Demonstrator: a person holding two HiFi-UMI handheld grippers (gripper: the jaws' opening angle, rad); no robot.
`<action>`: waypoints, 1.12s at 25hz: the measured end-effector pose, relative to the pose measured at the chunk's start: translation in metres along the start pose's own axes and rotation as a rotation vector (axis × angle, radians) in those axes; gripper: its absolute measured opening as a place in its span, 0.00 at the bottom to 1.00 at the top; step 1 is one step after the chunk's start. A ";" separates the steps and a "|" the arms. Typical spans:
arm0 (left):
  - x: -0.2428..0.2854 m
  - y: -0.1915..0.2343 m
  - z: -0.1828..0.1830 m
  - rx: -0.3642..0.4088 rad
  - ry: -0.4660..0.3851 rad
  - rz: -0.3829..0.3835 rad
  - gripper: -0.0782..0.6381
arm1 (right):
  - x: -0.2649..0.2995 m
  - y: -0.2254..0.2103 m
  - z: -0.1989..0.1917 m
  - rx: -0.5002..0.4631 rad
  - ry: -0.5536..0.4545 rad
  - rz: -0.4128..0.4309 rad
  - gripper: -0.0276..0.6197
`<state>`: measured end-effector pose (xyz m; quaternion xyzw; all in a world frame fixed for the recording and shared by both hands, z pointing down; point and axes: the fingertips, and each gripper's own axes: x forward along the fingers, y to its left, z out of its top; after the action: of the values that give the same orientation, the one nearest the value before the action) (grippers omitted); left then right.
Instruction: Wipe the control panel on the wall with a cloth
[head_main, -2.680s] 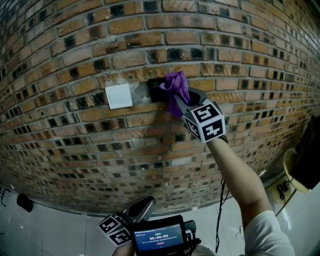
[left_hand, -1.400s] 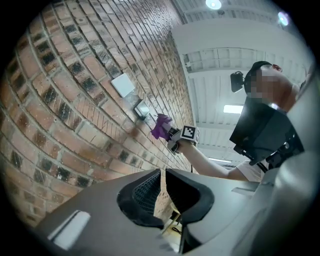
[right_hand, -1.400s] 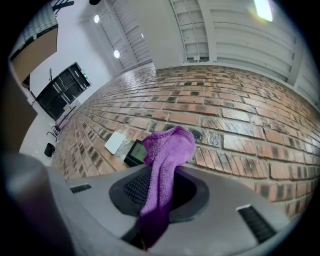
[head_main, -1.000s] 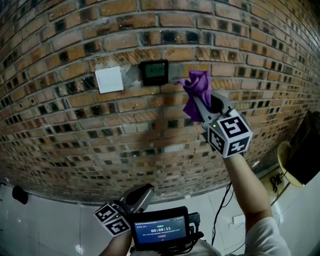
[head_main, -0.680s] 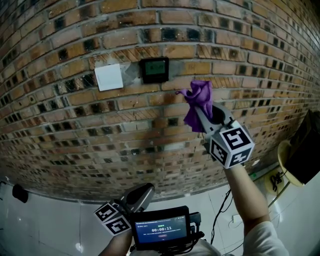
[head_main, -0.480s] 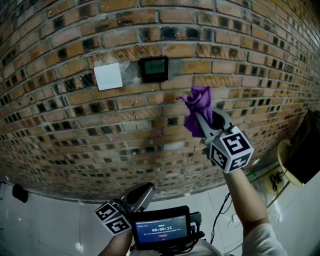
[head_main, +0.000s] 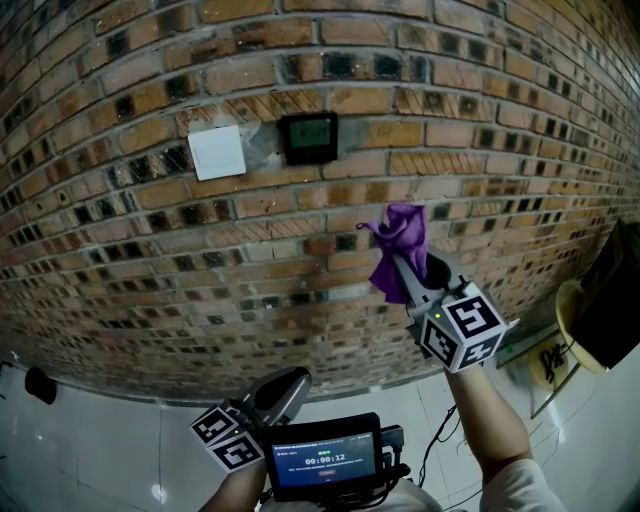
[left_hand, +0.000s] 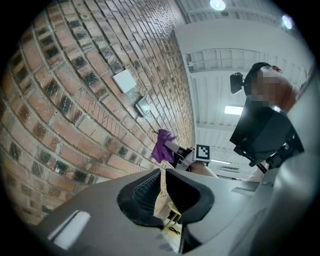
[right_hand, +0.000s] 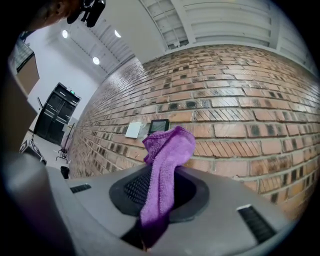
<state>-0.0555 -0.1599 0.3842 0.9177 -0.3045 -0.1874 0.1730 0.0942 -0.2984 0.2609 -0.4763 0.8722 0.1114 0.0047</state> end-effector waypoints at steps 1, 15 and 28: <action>0.000 0.000 0.000 -0.001 0.000 0.001 0.13 | -0.002 0.002 -0.004 0.008 0.005 0.002 0.17; 0.000 0.002 0.000 -0.005 0.007 0.000 0.13 | -0.023 0.012 -0.040 0.074 0.074 0.011 0.17; -0.002 0.005 -0.002 -0.017 0.008 0.000 0.13 | -0.039 0.036 -0.063 0.120 0.118 0.041 0.17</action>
<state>-0.0589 -0.1625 0.3883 0.9169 -0.3024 -0.1863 0.1818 0.0923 -0.2595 0.3333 -0.4631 0.8855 0.0309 -0.0204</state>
